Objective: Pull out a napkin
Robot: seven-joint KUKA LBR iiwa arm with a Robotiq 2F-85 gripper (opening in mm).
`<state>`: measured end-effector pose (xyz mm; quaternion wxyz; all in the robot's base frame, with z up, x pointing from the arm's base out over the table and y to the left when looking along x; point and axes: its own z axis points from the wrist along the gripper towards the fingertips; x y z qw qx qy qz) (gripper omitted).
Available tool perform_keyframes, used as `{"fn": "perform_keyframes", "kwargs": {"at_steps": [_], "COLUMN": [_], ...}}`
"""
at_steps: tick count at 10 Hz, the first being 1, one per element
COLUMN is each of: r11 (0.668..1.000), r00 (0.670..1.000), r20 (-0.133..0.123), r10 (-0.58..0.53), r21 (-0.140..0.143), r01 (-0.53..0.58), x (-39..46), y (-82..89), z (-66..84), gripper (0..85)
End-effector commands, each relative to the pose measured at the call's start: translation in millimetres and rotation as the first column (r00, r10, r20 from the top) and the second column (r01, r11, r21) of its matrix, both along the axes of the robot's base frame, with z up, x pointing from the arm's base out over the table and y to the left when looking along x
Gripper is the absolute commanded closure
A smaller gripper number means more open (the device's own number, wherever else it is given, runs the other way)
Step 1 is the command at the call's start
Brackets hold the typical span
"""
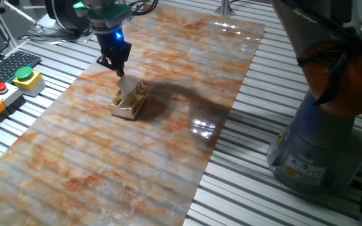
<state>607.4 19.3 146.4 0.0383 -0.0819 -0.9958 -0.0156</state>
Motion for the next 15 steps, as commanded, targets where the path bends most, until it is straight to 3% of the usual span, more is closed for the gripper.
{"fn": "perform_keyframes", "kwargs": {"at_steps": [1, 4, 6, 8, 9, 10, 13, 15], "r11": [0.999, 0.993, 0.994, 0.993, 0.992, 0.987, 0.991, 0.988], "r00": [1.0, 1.0, 1.0, 1.0, 0.999, 0.999, 0.998, 0.996], "r20": [-0.002, -0.015, -0.013, -0.029, -0.032, -0.037, -0.069, -0.08], "r10": [-0.013, -0.014, -0.009, -0.004, -0.005, -0.023, 0.009, -0.026], "r21": [0.045, 0.12, 0.113, 0.117, 0.125, 0.158, 0.13, 0.149], "r01": [0.013, 0.015, 0.01, 0.007, 0.009, 0.029, 0.0, 0.038], "x": [0.0, -8.0, -14.4, -29.6, -35.2, -39.3, -41.7, -41.3], "y": [0.2, -24.1, -24.8, -22.8, -23.0, -23.5, -22.5, -15.5], "z": [0.5, 31.7, 38.3, 50.6, 54.9, 57.8, 58.7, 54.3], "gripper": [85.0, 85.0, 85.0, 85.0, 85.0, 85.0, 85.0, 85.0]}}
